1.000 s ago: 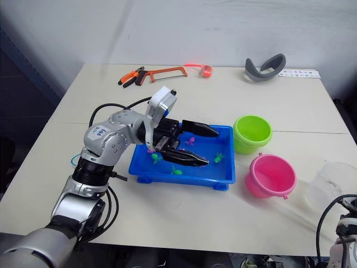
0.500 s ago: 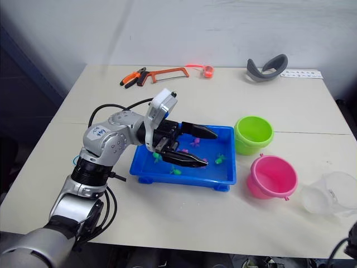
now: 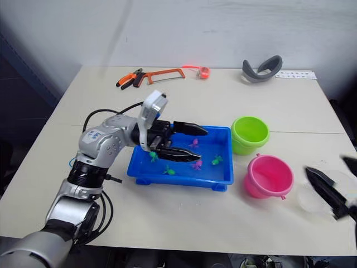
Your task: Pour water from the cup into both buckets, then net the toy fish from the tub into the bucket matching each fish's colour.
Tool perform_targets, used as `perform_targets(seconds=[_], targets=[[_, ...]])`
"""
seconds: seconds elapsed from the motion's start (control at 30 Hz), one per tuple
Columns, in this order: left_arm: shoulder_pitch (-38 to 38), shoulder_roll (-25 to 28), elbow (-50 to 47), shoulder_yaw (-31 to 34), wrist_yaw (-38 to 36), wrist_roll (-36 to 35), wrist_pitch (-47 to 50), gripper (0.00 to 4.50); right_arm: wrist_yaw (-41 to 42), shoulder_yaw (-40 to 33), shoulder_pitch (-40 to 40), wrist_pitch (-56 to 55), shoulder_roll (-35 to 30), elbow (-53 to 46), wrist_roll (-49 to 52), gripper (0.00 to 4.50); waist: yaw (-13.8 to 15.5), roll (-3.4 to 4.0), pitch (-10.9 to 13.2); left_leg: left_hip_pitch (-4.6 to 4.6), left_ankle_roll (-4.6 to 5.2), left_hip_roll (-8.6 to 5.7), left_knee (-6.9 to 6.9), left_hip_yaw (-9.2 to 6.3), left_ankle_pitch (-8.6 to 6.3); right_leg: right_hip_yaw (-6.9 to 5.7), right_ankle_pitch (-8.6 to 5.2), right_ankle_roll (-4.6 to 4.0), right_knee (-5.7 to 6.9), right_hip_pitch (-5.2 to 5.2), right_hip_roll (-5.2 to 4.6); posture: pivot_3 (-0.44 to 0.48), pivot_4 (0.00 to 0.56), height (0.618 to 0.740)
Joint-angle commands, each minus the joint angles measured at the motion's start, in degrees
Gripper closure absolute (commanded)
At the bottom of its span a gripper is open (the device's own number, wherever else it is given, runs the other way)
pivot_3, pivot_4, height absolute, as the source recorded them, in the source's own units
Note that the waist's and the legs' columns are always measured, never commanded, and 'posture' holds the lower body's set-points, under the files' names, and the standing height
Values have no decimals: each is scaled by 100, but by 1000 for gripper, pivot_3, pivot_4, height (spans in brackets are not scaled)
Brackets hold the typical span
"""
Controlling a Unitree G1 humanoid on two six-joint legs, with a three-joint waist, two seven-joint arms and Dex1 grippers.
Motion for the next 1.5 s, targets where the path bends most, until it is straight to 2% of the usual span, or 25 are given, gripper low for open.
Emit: perform_targets(seconds=[0.03,0.1,0.2,0.23,0.33,0.43,0.5,0.57,0.67,0.83,1.0,1.1,1.17,1.2,1.27,1.33,1.5], targets=[[304,407,-519,402,261,-43,133,0,317,854,-934,249,-926,181,354,34,6,-20,11,-5,1,2,2,0,-1,-2,0,0,1,-3,0,0,150,740],[654,742,-844,664,454,-118,293,0,572,1683,-1733,247,-1460,332,249,34,2,-32,17,-12,3,4,5,-9,-2,-10,0,0,-1,-4,-1,0,150,740],[1307,1186,-1387,1180,821,-246,509,0,763,3117,-3198,172,-1794,615,5,34,-11,-42,23,-21,12,3,12,-13,-7,-14,1,1,2,-5,-11,0,150,740],[1636,1366,-1581,1418,953,-261,576,0,821,3719,-3859,228,-1742,728,-170,34,-17,-45,25,-22,17,6,20,-16,-12,-18,1,1,0,-4,-18,0,150,740],[2323,1750,-1874,1942,1197,-298,684,0,1040,4890,-5258,492,-1403,1004,-633,34,16,-52,30,-27,16,5,27,-21,-16,-22,1,2,-4,-6,-49,0,150,740],[2908,2230,-1711,2431,1198,-169,611,0,1305,5610,-6103,669,-1011,1242,-1122,34,-8,-58,34,-74,8,7,69,-68,-21,-55,3,-1,-13,-20,-54,0,150,740],[3145,2580,-1566,2544,1084,-106,582,0,1433,5835,-6398,776,-755,1386,-1383,34,0,-58,35,-87,8,8,76,-81,-21,-73,3,-2,-6,-25,-54,0,150,740],[3195,2933,-1175,2533,896,-20,527,0,1533,5949,-6514,822,-542,1484,-1620,34,6,-58,35,-89,7,7,79,-88,-20,-83,2,-2,-1,-27,-59,0,150,740],[2889,3298,-304,2182,669,454,-27,0,1707,6007,-6544,870,-345,1456,-1924,34,18,-55,36,-94,7,1,79,-100,-20,-103,2,-4,0,-25,-68,0,150,740],[1272,3664,2144,946,374,1962,-1189,0,1659,5766,-6461,1153,-143,1256,-1872,34,25,-56,36,-100,4,-5,79,-103,-18,-160,2,-5,8,-32,-63,0,150,740],[-690,3329,4513,-227,383,3420,-1861,0,1508,5427,-6190,1318,-48,971,-1834,34,19,-59,37,-108,8,-12,78,-88,-19,-182,2,-5,37,-47,-49,0,150,740],[-1354,3106,5370,-770,134,4056,-2050,0,1303,5285,-6008,1359,115,837,-1866,34,18,-62,36,-123,8,-15,80,-80,-19,-187,3,-4,45,-69,-50,0,150,740],[-1642,2988,5825,-1101,-67,4470,-2310,0,1218,5234,-5832,1368,191,704,-1951,34,-15,-63,36,-135,8,-14,82,-72,-19,-187,3,-3,53,-90,-52,0,150,740],[-1791,2897,6065,-1230,89,4679,-2434,0,1198,5186,-5707,1401,201,594,-1921,34,-21,-63,36,-138,8,-13,81,-68,-19,-187,3,-3,53,-95,-51,0,150,740],[-2034,2733,6456,-1323,476,4919,-2550,0,1189,5088,-5516,1460,189,380,-1788,34,-23,-67,38,-139,8,-8,81,-63,-18,-187,3,-3,56,-102,-48,0,150,740],[-2237,2578,6739,-1253,347,4930,-2388,0,1159,4974,-5410,1487,175,183,-1672,34,-19,-71,41,-140,7,-4,83,-64,-18,-187,3,-3,60,-105,-50,0,150,740],[-2286,2507,6985,-1498,589,5448,-2758,0,854,4740,-5313,1575,230,-20,-1362,34,-9,-74,40,-143,7,-6,94,-63,-18,-186,3,-2,63,-103,-55,0,150,740]])
